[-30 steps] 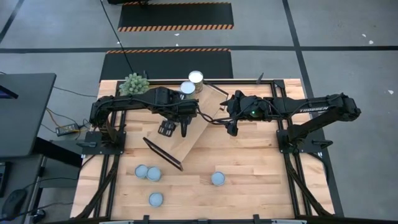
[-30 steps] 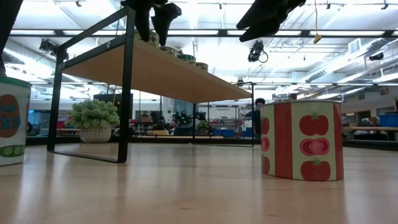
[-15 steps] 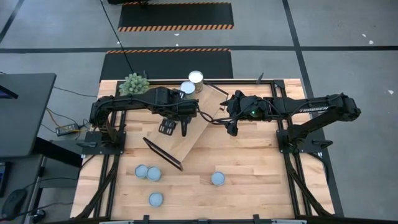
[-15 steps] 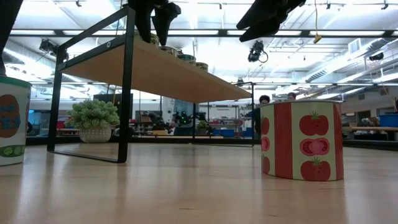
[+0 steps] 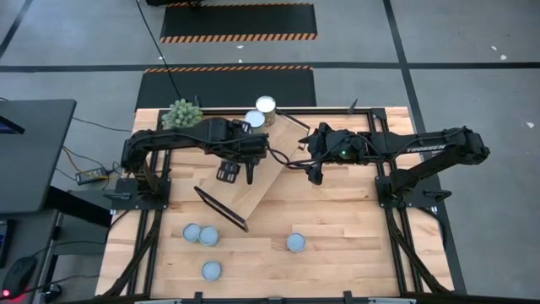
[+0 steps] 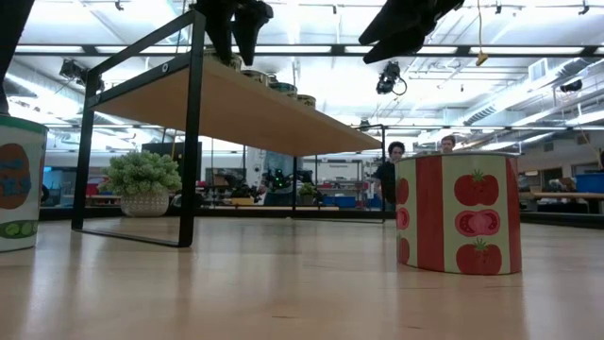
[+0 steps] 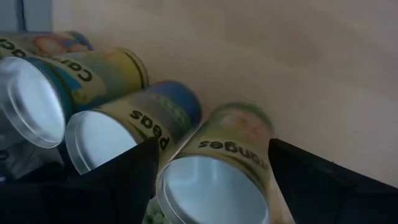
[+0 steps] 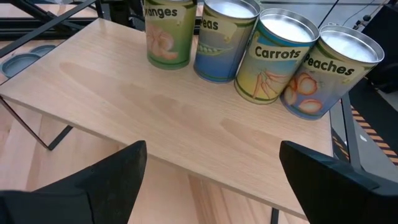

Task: Pick and place cans onto a shelf
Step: Put the canned oranges on the shelf, then put the canned mix vegetables on the shelf

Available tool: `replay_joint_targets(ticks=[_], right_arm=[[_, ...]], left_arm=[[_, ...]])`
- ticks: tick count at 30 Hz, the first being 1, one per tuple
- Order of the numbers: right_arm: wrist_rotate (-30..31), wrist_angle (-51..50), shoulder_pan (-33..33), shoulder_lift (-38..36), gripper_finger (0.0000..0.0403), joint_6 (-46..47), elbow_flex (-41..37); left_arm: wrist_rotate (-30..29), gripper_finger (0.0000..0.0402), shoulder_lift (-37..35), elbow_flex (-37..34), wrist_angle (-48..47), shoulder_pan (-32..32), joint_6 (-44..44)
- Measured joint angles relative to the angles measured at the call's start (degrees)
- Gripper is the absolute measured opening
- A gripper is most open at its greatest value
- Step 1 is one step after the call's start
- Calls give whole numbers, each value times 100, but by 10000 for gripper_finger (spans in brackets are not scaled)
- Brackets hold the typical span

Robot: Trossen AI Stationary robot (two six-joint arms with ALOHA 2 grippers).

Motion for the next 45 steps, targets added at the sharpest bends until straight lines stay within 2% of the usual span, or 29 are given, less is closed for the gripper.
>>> replay_joint_targets(ticks=[5, 10, 15, 20, 28, 34, 39, 45], right_arm=[[-25, 11, 0, -68, 375, 2, 2], [-290, -47, 60, -74, 375, 125, 4], [-454, -173, 303, -74, 375, 260, 4], [-675, -177, 669, -74, 375, 256, 4], [-1229, -183, 1230, -60, 375, 347, 4], [-1235, -170, 1675, 96, 375, 452, 4], [-1169, -45, 1883, 283, 375, 853, 2], [-740, -41, 2105, 372, 375, 1056, 2]], left_arm=[[107, 306, -6, 349, 36, -2, -269], [669, 302, -49, 700, 241, -34, -842], [1283, 280, -241, 678, 471, -306, -1043], [1657, 258, -252, 669, 499, -640, -1185], [1777, 220, -253, 667, 511, -1103, -1424], [1492, 190, -349, 663, 492, -1372, -1486], [1481, 172, -444, 662, 400, -1620, -1788], [2103, 167, -491, 658, 246, -2120, -2437]])
